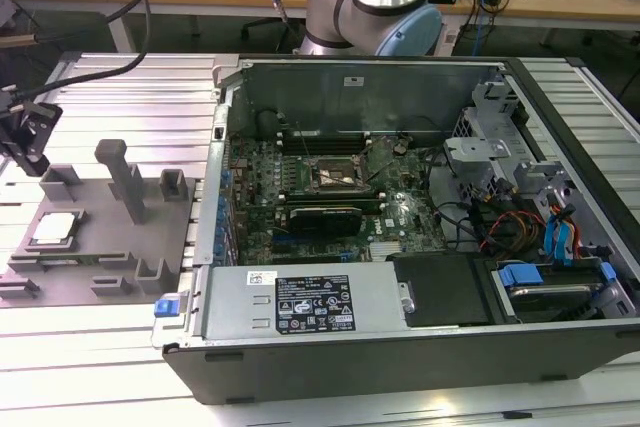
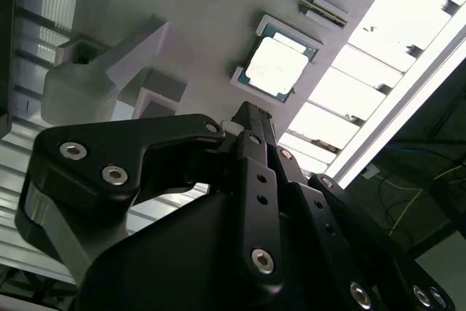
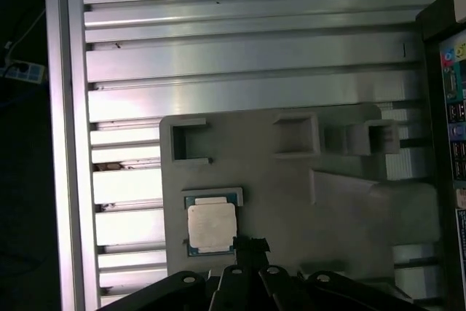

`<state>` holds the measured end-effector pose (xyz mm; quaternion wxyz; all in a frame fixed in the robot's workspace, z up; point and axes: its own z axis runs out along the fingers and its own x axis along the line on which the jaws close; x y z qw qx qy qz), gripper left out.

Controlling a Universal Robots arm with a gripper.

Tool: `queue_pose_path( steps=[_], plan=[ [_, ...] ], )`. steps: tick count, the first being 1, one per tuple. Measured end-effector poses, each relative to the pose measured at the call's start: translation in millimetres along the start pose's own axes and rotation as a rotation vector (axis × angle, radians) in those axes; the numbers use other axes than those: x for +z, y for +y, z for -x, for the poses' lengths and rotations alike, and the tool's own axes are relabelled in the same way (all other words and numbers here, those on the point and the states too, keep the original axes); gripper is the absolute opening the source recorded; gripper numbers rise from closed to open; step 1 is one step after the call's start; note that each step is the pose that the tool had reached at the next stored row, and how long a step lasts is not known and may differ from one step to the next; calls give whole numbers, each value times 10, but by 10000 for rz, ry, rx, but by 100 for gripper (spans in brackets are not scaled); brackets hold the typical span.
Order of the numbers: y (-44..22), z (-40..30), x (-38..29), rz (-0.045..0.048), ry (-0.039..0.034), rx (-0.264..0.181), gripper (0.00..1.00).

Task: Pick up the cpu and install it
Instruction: 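Pick up the cpu and move it towards the insertion slot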

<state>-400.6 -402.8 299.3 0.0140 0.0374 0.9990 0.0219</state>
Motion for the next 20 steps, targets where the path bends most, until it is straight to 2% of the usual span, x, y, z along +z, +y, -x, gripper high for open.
queue_pose_path(
  steps=[20],
  plan=[
    [-32,-138,123,0,0,0,11]
  ],
)
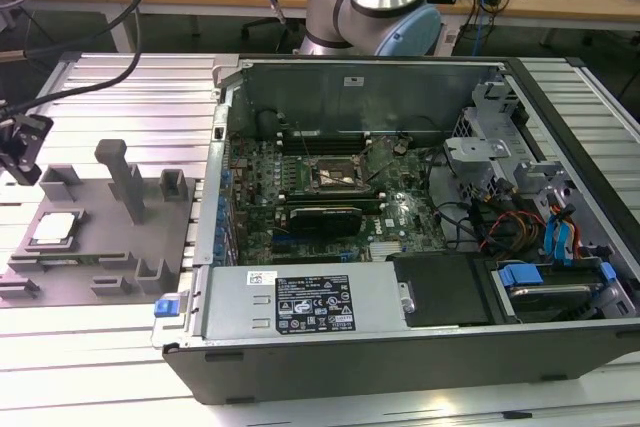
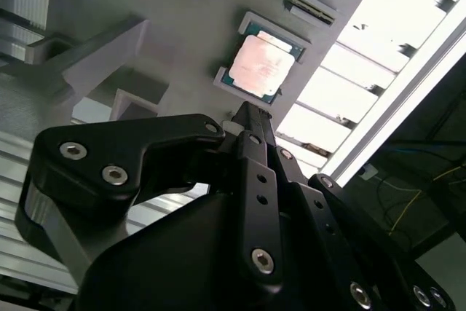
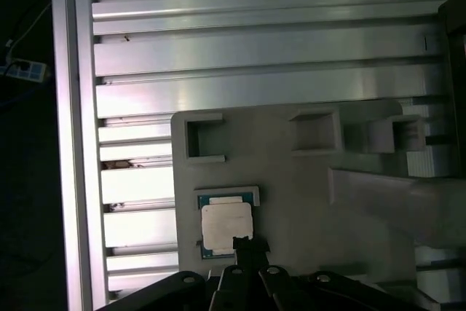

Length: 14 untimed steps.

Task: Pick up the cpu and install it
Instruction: 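Pick up the cpu and move it towards the insertion slot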

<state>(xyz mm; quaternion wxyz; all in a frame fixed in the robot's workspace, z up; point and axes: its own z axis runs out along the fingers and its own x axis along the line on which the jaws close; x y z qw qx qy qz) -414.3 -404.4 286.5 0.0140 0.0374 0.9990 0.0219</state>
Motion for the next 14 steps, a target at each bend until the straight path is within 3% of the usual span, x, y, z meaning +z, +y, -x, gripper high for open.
queue_pose_path(
  steps=[7,14],
  plan=[
    [-40,-21,78,0,3,0,11],
    [-66,-23,216,-1,18,1,11]
  ],
)
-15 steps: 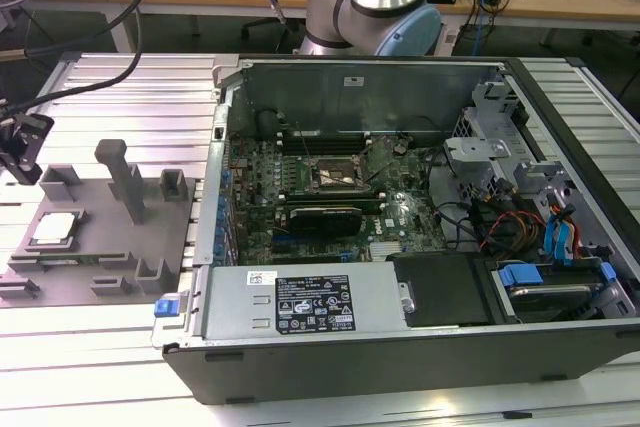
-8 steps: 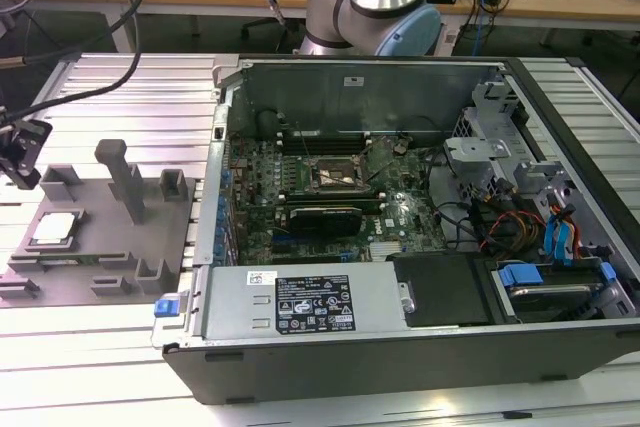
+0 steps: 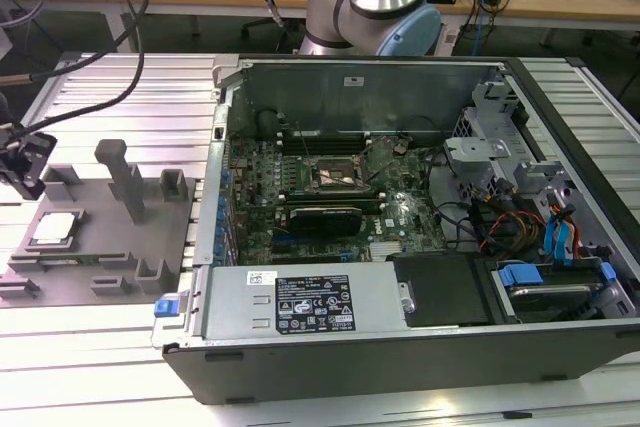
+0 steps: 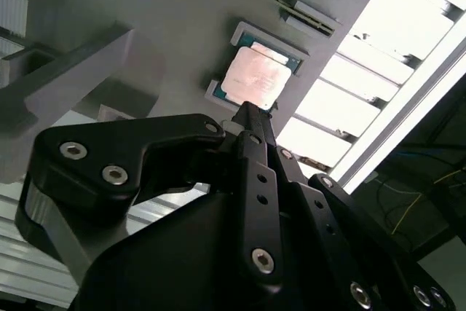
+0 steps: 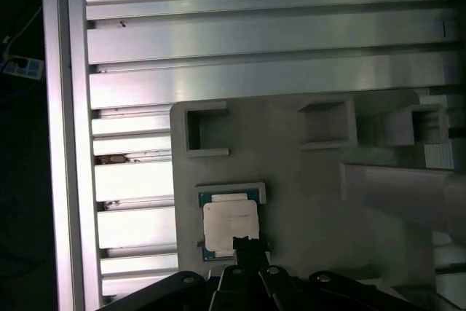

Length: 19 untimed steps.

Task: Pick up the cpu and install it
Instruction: 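Pick up the cpu and move it towards the insertion slot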

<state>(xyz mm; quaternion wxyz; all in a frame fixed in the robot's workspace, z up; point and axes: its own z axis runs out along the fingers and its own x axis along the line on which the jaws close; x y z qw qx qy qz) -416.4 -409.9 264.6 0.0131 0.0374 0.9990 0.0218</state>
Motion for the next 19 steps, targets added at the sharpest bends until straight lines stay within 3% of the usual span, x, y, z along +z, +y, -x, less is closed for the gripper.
queue_pose_path(
  steps=[19],
  plan=[
    [-78,-65,397,3,19,-131,11]
  ],
)
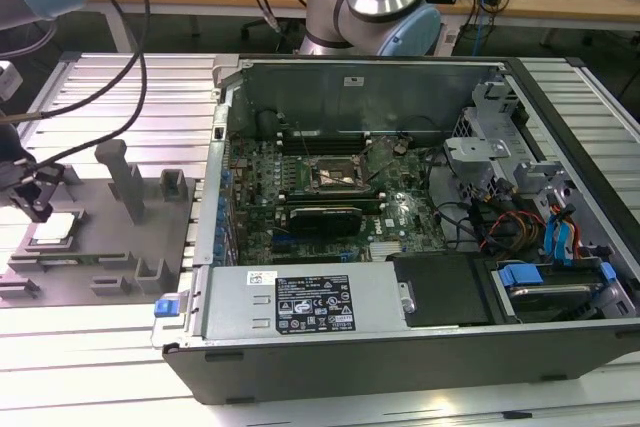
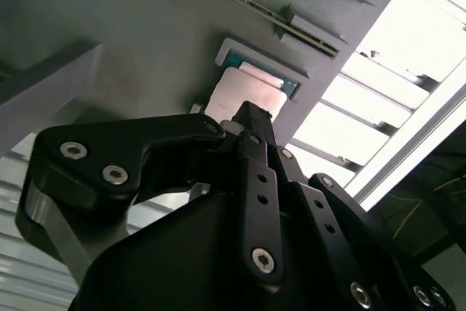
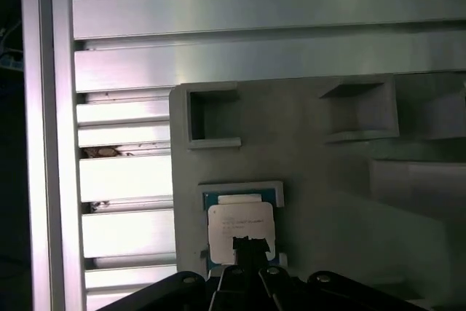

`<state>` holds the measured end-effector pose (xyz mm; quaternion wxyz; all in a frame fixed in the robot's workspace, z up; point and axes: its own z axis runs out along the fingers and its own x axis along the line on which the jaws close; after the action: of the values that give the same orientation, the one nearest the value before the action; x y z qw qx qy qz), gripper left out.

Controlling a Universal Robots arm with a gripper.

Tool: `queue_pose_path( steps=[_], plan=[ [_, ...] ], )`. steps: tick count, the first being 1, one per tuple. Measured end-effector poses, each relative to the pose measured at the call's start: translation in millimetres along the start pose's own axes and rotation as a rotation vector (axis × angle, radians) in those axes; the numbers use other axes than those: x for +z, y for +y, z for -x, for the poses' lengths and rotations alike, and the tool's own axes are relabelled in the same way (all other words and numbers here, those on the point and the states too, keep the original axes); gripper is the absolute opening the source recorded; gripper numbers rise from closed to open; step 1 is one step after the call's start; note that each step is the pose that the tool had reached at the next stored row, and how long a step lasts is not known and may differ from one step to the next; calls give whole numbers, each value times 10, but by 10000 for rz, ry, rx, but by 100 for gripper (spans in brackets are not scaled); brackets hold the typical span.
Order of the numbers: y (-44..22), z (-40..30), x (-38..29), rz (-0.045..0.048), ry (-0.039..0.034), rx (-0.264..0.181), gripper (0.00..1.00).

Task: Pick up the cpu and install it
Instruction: 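Pick up the cpu and move it towards the insertion slot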

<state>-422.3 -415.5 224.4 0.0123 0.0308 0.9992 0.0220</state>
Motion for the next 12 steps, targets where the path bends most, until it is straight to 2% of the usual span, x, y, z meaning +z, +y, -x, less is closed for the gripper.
queue_pose_path(
  steps=[5,10,12],
  plan=[
    [-3,-3,63,9,23,-464,11],
    [-1,-4,124,6,38,-492,11],
    [0,-5,124,5,39,-492,11]
  ],
)
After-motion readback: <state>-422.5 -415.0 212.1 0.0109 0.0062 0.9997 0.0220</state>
